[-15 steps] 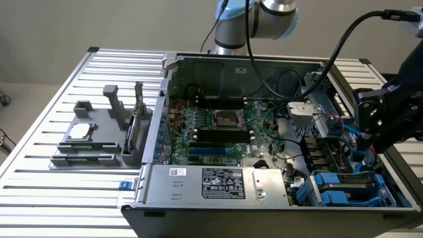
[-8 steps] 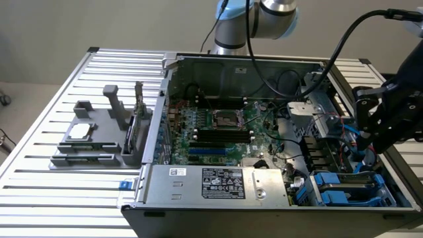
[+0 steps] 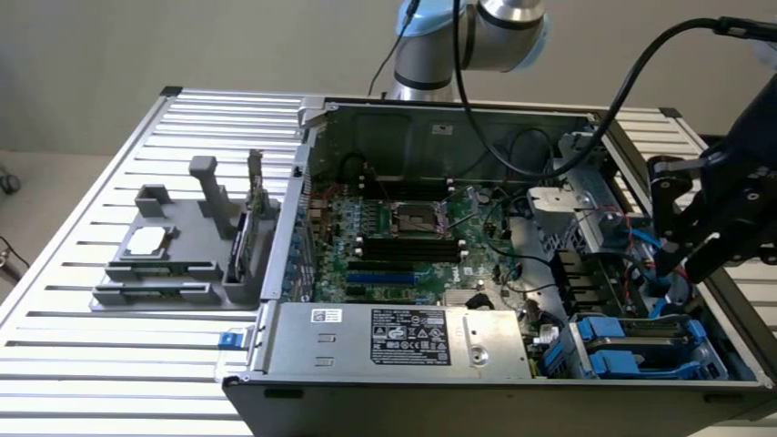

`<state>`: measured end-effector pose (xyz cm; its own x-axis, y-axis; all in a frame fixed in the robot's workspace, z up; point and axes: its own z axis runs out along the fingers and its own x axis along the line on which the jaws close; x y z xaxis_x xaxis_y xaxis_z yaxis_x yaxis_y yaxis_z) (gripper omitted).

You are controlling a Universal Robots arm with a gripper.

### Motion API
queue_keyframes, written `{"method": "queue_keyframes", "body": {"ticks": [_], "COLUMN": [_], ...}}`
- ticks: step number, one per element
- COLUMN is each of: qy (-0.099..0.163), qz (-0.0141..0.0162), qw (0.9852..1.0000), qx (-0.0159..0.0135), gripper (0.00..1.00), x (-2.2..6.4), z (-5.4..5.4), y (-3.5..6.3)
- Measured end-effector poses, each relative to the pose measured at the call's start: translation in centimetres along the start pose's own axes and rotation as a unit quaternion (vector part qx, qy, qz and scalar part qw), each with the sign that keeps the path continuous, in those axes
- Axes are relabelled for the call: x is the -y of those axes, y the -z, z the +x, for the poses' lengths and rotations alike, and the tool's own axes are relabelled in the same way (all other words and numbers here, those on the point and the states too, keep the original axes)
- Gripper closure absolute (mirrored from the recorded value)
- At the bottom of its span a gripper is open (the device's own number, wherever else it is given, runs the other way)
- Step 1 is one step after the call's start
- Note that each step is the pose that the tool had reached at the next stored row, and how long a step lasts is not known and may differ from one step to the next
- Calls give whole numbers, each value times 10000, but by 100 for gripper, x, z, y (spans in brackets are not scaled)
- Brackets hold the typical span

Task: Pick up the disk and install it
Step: 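Insert the first disk wire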

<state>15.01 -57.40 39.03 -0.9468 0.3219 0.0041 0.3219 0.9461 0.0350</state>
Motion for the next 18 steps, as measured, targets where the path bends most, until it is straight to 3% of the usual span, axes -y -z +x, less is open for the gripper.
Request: {"method": "queue_keyframes", "body": {"ticks": [8,18], "qy": [-450,-956], "qz": [-36,-75], "qw": [9990,9954], "qx": [4,9], "gripper": [69,69], "x": [-1,-3], "z": [-3,-11], "y": [-20,-41]}}
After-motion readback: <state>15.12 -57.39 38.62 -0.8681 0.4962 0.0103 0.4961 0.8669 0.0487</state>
